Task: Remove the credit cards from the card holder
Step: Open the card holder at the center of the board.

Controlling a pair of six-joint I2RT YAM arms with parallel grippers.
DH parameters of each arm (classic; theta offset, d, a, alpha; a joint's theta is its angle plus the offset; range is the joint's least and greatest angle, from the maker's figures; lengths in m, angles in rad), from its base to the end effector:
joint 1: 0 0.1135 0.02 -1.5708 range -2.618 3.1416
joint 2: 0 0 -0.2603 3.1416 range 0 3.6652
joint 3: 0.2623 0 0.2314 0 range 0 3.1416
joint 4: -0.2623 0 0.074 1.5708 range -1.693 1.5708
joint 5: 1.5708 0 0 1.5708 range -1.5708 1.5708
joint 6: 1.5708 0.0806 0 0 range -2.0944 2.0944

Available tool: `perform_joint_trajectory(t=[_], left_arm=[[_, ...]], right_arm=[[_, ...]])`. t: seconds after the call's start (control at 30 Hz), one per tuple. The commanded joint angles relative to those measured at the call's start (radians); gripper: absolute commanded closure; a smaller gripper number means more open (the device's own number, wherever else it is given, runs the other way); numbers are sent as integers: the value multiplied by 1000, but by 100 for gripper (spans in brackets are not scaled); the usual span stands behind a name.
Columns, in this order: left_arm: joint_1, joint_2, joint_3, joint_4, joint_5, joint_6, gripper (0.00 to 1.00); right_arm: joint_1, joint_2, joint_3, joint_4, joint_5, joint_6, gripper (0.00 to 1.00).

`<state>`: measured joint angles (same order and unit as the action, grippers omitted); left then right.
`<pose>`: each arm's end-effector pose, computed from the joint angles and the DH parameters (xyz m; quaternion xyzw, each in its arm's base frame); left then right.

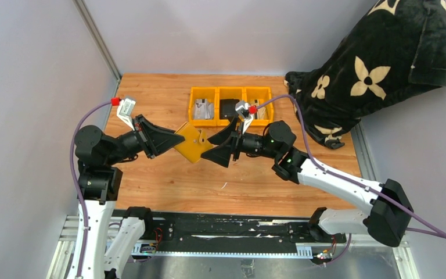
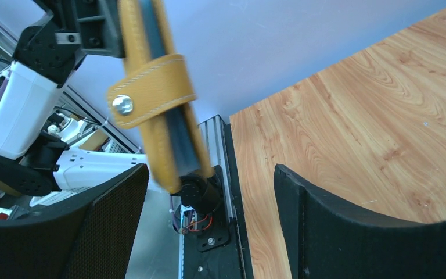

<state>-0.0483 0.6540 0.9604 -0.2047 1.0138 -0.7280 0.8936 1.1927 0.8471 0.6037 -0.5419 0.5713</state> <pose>0.1209 -0.0743 0.4083 0.1444 0.6726 -0.5467 0.4774 0.1511 0.2543 0.3727 -0.3036 0.5463 0.6319 0.4583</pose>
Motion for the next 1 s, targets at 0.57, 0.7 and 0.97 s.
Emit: perform_joint_trajectory(t=[0.57, 0.7, 0.97], left_arm=[[-4, -34, 5, 138, 81, -163, 100], [-4, -34, 5, 142, 84, -163, 100], [-4, -31, 0, 141, 78, -152, 100]], right_arm=[[-27, 157, 96, 508, -33, 299, 45], [-43, 151, 91, 540, -7, 341, 51], [-52, 153, 124, 505, -19, 401, 81]])
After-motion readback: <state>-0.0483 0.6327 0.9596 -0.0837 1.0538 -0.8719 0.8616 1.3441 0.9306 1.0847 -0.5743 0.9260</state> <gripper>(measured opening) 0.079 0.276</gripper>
